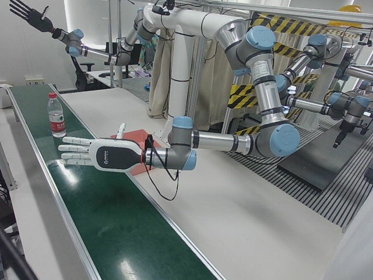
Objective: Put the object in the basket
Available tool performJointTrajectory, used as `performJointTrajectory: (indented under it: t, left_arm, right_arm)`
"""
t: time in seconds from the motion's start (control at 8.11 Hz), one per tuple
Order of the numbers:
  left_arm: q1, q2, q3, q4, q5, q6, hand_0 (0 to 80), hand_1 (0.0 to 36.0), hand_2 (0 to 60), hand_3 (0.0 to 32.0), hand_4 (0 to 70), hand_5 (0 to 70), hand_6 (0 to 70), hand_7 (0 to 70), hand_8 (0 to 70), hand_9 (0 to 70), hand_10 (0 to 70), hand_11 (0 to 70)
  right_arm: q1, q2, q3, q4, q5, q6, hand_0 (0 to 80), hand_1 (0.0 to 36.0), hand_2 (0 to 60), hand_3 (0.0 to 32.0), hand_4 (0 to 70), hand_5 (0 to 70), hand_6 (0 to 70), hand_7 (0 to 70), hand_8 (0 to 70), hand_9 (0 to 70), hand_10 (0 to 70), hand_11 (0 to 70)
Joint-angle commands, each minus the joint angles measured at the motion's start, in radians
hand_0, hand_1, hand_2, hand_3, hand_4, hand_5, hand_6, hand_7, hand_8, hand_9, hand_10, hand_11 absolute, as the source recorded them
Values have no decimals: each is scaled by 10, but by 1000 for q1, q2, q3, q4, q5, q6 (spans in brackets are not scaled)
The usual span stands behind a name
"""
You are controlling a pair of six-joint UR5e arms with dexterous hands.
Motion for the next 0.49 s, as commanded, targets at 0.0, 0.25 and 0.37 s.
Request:
performJointTrajectory:
  t: [0.0, 0.25, 0.37]
  left_arm:
    - [5, 0, 9, -1, -5, 2, 480, 19, 0, 0, 92, 34, 0, 0, 5, 2, 37, 62]
    - [9, -3, 0, 11, -9, 0, 483, 24, 0, 0, 111, 53, 0, 0, 16, 8, 42, 68]
    - [11, -1, 1, 11, -11, 2, 484, 25, 0, 0, 112, 52, 0, 0, 15, 6, 42, 69]
  right_arm:
    - [0, 0, 0, 0, 0, 0, 0, 0, 0, 0, 0, 0, 0, 0, 0, 0, 0, 0]
    - [0, 0, 0, 0, 0, 0, 0, 0, 0, 0, 0, 0, 0, 0, 0, 0, 0, 0]
    - [0, 0, 0, 0, 0, 0, 0, 0, 0, 0, 0, 0, 0, 0, 0, 0, 0, 0]
